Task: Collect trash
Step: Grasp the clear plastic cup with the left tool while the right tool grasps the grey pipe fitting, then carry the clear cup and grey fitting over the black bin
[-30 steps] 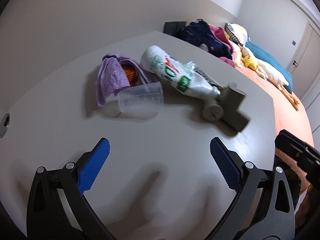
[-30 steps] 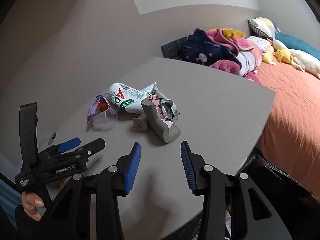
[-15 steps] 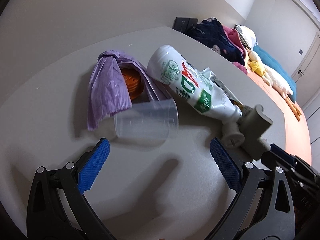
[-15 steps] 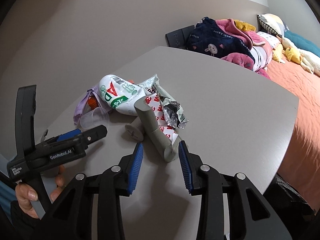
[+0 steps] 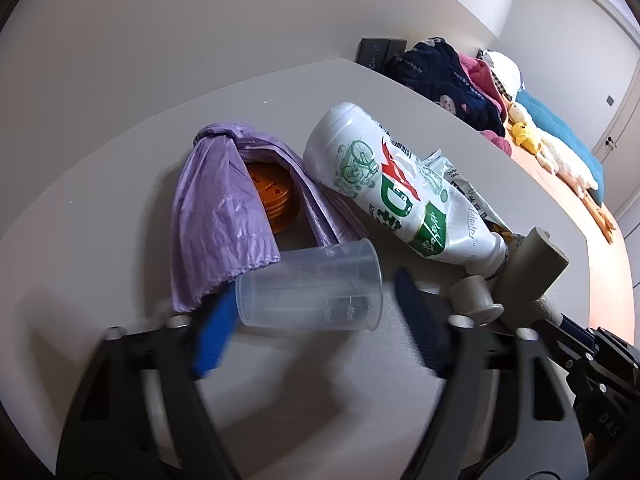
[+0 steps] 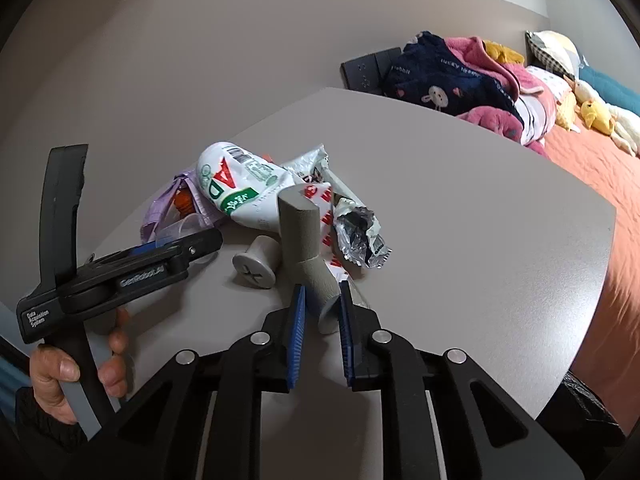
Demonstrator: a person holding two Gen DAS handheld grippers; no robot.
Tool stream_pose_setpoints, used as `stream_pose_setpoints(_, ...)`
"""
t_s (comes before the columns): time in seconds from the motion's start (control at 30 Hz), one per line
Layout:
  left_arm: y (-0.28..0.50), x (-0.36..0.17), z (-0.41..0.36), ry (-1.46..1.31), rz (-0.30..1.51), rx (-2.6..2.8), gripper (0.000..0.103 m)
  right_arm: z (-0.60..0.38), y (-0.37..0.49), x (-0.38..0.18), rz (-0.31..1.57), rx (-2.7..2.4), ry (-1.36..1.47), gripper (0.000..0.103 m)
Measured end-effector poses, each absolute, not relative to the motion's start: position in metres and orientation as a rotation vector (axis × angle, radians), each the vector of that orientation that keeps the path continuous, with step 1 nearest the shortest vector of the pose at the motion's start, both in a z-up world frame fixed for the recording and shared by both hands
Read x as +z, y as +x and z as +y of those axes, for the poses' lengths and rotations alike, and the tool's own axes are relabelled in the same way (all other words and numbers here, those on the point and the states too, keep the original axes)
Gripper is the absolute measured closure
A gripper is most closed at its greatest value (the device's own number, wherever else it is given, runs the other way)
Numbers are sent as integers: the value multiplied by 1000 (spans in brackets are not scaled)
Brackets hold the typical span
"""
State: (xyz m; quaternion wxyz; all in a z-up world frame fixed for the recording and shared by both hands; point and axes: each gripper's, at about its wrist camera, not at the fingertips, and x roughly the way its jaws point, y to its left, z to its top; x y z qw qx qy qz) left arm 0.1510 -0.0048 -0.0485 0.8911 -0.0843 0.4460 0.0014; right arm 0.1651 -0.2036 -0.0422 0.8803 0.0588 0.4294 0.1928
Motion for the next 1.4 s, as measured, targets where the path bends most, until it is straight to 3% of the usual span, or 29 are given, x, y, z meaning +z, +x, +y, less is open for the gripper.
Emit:
stream_pose_setpoints(0.57,101,-16,-4,-231,878,-45,47,-209,118,-5,831,422,168,86)
stream_pose_setpoints(1.4,17,38,-72,-164,784,-179,47,-259,25,58,706,349,182,86)
